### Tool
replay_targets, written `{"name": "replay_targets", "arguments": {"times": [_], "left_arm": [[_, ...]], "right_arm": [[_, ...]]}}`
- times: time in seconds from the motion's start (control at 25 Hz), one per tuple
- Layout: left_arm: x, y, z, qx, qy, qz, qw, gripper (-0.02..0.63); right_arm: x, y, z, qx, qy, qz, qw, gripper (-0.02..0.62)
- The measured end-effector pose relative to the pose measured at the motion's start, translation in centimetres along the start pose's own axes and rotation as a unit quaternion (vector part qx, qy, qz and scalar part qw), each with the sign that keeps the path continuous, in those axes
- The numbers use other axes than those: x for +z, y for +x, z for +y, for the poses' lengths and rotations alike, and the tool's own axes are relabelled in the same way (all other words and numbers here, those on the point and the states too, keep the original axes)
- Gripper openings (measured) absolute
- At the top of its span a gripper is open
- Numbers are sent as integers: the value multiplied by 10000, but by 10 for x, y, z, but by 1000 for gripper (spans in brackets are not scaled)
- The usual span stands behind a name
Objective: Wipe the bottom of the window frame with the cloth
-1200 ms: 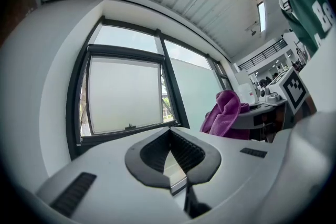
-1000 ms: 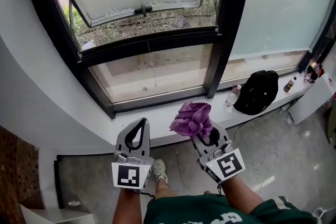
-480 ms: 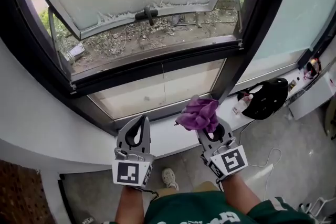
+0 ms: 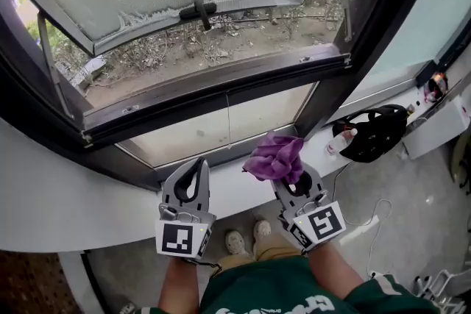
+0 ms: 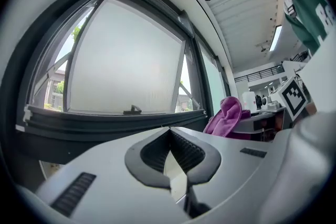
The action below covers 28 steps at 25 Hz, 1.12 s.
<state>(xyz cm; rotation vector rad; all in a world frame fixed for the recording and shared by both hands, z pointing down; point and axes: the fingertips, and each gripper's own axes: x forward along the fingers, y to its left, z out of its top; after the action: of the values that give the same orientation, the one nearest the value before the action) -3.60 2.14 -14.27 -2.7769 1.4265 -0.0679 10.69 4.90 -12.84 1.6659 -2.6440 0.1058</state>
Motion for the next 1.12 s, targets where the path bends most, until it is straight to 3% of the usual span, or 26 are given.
{"name": "replay_targets", "arguments": {"times": [0.16, 0.32, 0.68, 0.92, 1.04, 1.12], "left_arm": [[-13, 19, -3, 30, 121, 211, 9997, 9], [-35, 32, -3, 171, 57, 427, 9989, 9], [-143, 62, 8, 455, 232, 1164, 9919, 9], [-220, 28, 51, 618, 46, 1385, 9884, 9], [-258, -3, 86, 691, -111, 1344, 9885, 9], [-282, -11, 99, 818, -84, 1225, 9891, 9]], "right_arm": [[-11, 15, -10, 267, 53, -31, 9996, 107], [-37, 32, -14, 651, 416, 54, 9970, 107], [-173, 71, -12, 1358, 984, 694, 9834, 107], [-252, 108, 56, 1713, 987, 1170, 9733, 107], [-288, 133, 113, 1762, 1266, 1243, 9682, 107], [-316, 147, 127, 1721, 1489, 1198, 9664, 107]]}}
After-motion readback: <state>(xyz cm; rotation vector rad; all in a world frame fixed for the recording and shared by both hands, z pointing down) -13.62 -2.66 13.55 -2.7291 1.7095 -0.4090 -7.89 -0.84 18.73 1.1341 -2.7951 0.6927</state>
